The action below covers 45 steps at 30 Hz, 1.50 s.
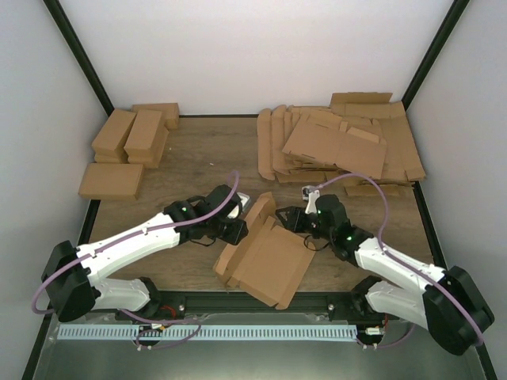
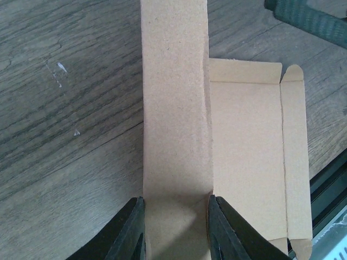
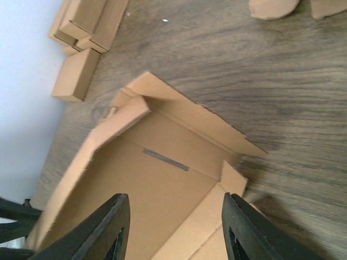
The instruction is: Fold the paper box
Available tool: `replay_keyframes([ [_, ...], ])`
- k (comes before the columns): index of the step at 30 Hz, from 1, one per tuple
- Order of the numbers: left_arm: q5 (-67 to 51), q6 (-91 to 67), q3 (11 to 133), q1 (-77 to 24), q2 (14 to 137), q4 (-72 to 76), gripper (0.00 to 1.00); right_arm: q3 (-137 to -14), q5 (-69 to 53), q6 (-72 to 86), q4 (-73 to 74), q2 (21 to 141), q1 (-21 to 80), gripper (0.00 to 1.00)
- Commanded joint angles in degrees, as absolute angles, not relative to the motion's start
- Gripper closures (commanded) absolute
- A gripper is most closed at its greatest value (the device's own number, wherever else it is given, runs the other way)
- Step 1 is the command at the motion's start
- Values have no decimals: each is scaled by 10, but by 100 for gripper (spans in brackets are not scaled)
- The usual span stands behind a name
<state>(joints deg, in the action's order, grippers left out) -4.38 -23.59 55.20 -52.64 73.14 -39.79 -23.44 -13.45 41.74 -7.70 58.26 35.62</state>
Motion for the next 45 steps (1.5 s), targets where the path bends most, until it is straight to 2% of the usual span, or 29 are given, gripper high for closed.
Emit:
replay_keyframes([
  [1,-52,-234,569,-532,738,-412,68,-236,-153,388,-85,617,335,52],
  [7,-37,-221,577,-539,742,-427,69,-261,-163,284,-114,656,331,51],
  [11,-31,-215,583,-544,744,-435,69,-249,-164,210,-194,664,330,49],
  [14,-29,-215,585,-549,744,-435,69,-246,-154,186,-224,680,331,45],
  [19,-19,-215,589,-563,748,-440,69,-255,-155,170,-244,726,330,45],
  [24,-10,-209,594,-570,750,-447,69,-249,-180,122,-274,740,331,49],
  [33,-3,-209,595,-578,762,-445,69,-257,-193,82,-273,748,331,65],
  [37,-1,-209,598,-582,766,-444,70,-251,-180,76,-278,751,331,65],
  [38,0,-209,599,-583,767,-444,70,-249,-174,73,-281,752,331,63],
  [40,0,-209,600,-584,768,-444,70,-245,-169,66,-289,756,331,48],
  [45,3,-209,601,-584,771,-446,70,-243,-178,50,-312,772,326,43],
])
